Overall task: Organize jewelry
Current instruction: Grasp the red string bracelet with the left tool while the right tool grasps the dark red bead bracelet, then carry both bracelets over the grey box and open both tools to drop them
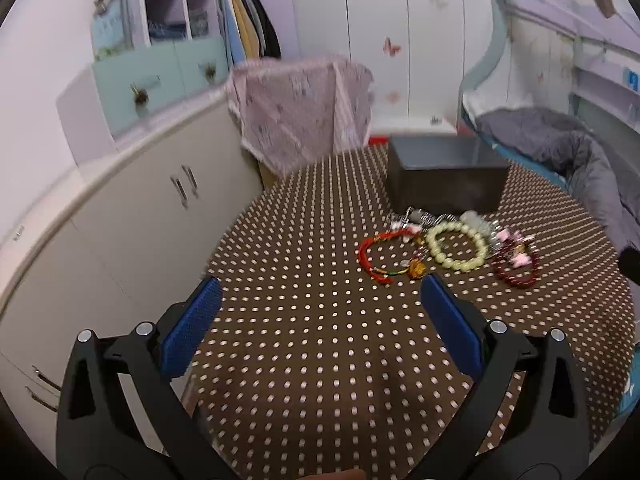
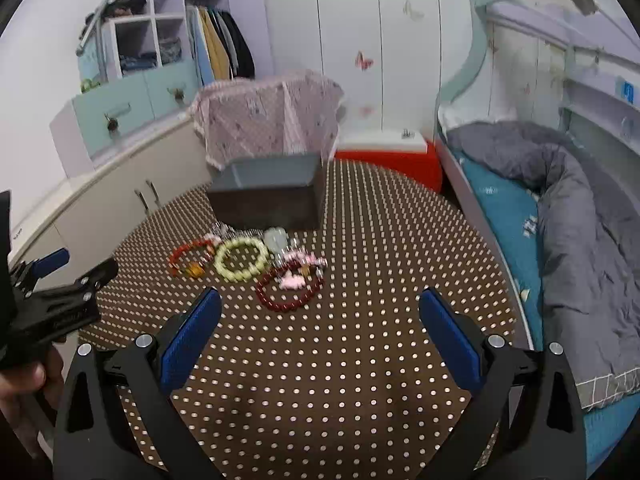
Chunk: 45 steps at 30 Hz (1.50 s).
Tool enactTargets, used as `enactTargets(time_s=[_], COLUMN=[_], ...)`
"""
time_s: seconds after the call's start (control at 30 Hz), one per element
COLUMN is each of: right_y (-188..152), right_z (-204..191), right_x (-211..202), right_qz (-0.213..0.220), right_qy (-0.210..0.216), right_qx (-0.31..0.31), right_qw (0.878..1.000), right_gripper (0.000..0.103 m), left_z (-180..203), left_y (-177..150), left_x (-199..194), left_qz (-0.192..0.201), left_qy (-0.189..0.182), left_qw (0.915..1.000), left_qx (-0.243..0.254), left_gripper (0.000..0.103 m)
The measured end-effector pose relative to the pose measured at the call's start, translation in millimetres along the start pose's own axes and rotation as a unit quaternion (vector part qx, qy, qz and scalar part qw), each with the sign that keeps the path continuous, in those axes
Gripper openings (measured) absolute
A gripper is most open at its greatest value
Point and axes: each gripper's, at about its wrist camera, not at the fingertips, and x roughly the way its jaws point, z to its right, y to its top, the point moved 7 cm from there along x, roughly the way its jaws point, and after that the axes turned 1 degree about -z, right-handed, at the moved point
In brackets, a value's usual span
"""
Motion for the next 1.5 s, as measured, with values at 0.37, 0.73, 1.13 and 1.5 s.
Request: enactTargets(time_s=[0.37,0.73,1.13,1.5], right_y=[5.5,0.8,6.3,15.9], right_z=[9.0,17.4,3.9,15.0], right_x=[48.6,91.5,125.4,102.5], right_qz=[-0.067,-0.131,-0.157,-0.122], right_qy=[0.006,0.015,-0.012,0.003], right_qx=[-0.004,-0.004,-0.085,-0.083], right_qw=[0.998,0.991,0.984,0.989], right_gripper=[0.095,0.074,0.036,0.006], left_z=[0.3,28.9,23.4,19.2], left_y=[14.1,15.0,13.5,27.2], left_x=[92.3,115.1,100.4,78.5], left_qz=[-0.090,-0.120,-0.105,-0.076], left_qy=[0.000,-0.101,-0.133,-0.149], left_qw=[0.9958,0.9862,0.9846,0.9854], left_qx=[0.019,0.053,0.043,0.033], left_gripper=[0.097,0.013,0.003,0.003])
